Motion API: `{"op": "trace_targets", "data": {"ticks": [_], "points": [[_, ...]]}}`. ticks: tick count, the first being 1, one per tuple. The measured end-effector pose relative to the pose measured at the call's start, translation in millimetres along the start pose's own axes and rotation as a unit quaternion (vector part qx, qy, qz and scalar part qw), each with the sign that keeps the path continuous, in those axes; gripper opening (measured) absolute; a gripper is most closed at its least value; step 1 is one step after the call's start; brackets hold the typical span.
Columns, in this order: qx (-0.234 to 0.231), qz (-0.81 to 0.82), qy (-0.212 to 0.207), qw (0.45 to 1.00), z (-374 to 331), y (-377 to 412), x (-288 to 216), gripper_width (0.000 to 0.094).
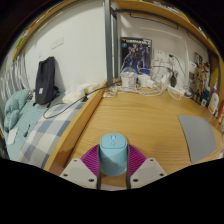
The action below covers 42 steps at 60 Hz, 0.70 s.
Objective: Arrange mouse
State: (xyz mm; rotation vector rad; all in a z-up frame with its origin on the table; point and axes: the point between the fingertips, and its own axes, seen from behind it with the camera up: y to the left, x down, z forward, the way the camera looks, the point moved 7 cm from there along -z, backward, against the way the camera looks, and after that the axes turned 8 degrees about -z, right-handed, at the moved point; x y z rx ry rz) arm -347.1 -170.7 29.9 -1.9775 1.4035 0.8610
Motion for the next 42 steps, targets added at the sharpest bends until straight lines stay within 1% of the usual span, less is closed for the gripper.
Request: {"op": "trace_targets", "data": {"ticks": [3, 8, 11, 15, 23, 29, 34, 37, 42], "points": [[-0.012, -0.002, 0.006, 1.000, -0.5, -1.0, -1.9, 0.0331], [-0.028, -0.003, -0.007, 1.000, -10.4, -10.1, -18.9, 0.0330], [-0.038, 0.008, -0.034, 0.999, -21.9, -21.6, -41.0, 0.0331], [-0.030, 0.015, -0.071, 0.997, -43.8, -50.5, -76.8, 0.0333], [0.013, -0.003, -0.128, 0.992, -91.0, -130.5, -140.4, 0.0333], [0.050, -0.016, -0.158, 0.986, -122.5, -195.0, -168.7, 0.0333], [0.076, -0.021, -0.166, 0.983, -142.6, -247.7, -176.2, 0.0335], [0.084, -0.014, -0.169, 0.982, -146.8, -275.7, -173.3, 0.0335], [0.098, -0.008, -0.160, 0.982, -148.1, -319.8, -162.7, 0.0335]]}}
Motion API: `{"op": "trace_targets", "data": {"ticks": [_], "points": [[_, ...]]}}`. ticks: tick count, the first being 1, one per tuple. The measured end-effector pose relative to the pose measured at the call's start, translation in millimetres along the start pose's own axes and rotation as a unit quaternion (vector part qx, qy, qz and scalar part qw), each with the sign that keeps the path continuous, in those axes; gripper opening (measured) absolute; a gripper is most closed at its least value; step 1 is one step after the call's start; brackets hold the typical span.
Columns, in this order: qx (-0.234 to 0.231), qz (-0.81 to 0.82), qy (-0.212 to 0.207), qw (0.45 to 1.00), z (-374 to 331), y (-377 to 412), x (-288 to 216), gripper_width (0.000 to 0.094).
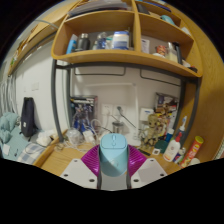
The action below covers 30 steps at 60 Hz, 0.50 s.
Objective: Arrange mouse
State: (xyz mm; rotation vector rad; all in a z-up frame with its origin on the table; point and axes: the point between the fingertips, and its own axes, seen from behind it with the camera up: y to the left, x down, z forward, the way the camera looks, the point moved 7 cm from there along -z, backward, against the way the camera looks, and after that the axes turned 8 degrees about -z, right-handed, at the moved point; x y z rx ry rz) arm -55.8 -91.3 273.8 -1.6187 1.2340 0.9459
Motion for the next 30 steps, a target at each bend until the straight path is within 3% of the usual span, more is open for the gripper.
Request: {"op": "trace_targets", "data": {"ticks": [13, 22, 30], "points": [[0.005, 0.007, 0.062, 0.998, 26.5, -50.0, 78.2, 0.0332], [-0.012, 0.024, 0.124, 0.992, 50.4, -38.8, 145.0, 0.0334], [-0.025, 0.040, 0.147, 0.988, 67.3, -23.2, 183.6, 0.0331]]}}
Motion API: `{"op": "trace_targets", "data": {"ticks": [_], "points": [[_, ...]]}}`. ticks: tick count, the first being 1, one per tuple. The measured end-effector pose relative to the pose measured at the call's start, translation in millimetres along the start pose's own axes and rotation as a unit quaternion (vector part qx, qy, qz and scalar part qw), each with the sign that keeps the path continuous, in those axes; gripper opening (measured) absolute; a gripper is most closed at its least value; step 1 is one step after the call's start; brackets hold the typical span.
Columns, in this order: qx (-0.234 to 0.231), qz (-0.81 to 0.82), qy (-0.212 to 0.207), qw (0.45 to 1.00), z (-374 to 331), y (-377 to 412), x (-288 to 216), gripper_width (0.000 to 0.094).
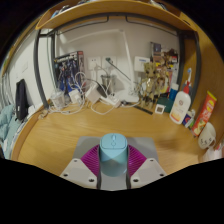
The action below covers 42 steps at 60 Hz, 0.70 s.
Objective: Arrange mouse
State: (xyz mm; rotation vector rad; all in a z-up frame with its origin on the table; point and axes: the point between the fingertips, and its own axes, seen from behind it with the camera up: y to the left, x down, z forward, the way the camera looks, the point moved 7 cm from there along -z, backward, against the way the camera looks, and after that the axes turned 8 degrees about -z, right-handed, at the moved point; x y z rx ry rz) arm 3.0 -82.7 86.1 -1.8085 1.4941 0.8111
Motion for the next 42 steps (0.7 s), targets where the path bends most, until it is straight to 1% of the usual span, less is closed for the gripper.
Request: {"op": "trace_targets", "data": {"ticks": [9, 13, 14, 16, 18, 22, 25, 32, 34, 35, 36, 40, 42], "points": [[-0.009, 0.004, 0.025, 1.000, 19.6, 8.9, 28.1, 0.0334], [-0.005, 0.001, 0.037, 0.999, 24.5, 11.1, 41.3, 0.0342], [-0.004, 0.000, 0.041, 0.999, 25.0, 11.7, 45.3, 0.0359], [0.001, 0.001, 0.032, 0.999, 24.5, 11.8, 45.4, 0.0349], [0.005, 0.010, 0.031, 0.999, 24.0, 11.8, 46.0, 0.0347], [0.013, 0.014, 0.029, 0.999, 25.8, 10.8, 45.6, 0.0382], [0.018, 0.013, 0.030, 0.999, 24.8, 10.4, 46.3, 0.0434], [0.026, 0.017, 0.040, 0.999, 25.1, 9.8, 45.8, 0.0514], [0.032, 0.015, 0.048, 0.998, 24.1, 8.3, 45.6, 0.0580], [0.036, 0.015, 0.052, 0.998, 23.3, 6.8, 45.2, 0.0653], [0.040, 0.013, 0.055, 0.998, 22.3, 5.8, 44.9, 0.0661], [0.044, 0.001, 0.065, 0.997, 15.0, 5.5, 41.4, 0.0865], [0.040, -0.001, 0.065, 0.997, 9.3, 8.5, 37.6, 0.0866]]}}
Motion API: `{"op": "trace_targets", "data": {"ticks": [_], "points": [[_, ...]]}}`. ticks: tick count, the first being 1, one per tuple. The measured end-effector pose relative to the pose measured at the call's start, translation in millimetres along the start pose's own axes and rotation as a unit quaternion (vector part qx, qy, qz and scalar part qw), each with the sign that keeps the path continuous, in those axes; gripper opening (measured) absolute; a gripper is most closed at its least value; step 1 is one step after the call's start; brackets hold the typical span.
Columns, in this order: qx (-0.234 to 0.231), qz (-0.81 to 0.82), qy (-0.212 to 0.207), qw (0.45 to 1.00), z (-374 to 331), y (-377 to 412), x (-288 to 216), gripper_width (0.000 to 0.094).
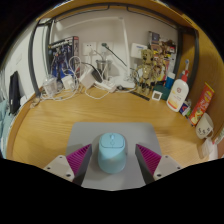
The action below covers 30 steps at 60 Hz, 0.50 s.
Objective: Arrange mouse
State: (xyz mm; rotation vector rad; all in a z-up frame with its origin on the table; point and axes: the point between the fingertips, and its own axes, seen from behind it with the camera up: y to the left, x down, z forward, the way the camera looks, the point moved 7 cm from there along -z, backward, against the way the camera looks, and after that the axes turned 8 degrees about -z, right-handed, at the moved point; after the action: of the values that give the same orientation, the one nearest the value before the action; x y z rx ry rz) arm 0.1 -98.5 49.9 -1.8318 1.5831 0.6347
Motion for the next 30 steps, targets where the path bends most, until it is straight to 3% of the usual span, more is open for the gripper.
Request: {"op": "trace_targets", "data": {"ticks": [9, 30], "points": [[-0.010, 0.011, -0.024, 1.000, -47.2, 10.9, -25.8, 0.0864], [0.026, -0.019, -0.089, 0.996, -200.3, 23.9, -81.9, 0.0866]]}}
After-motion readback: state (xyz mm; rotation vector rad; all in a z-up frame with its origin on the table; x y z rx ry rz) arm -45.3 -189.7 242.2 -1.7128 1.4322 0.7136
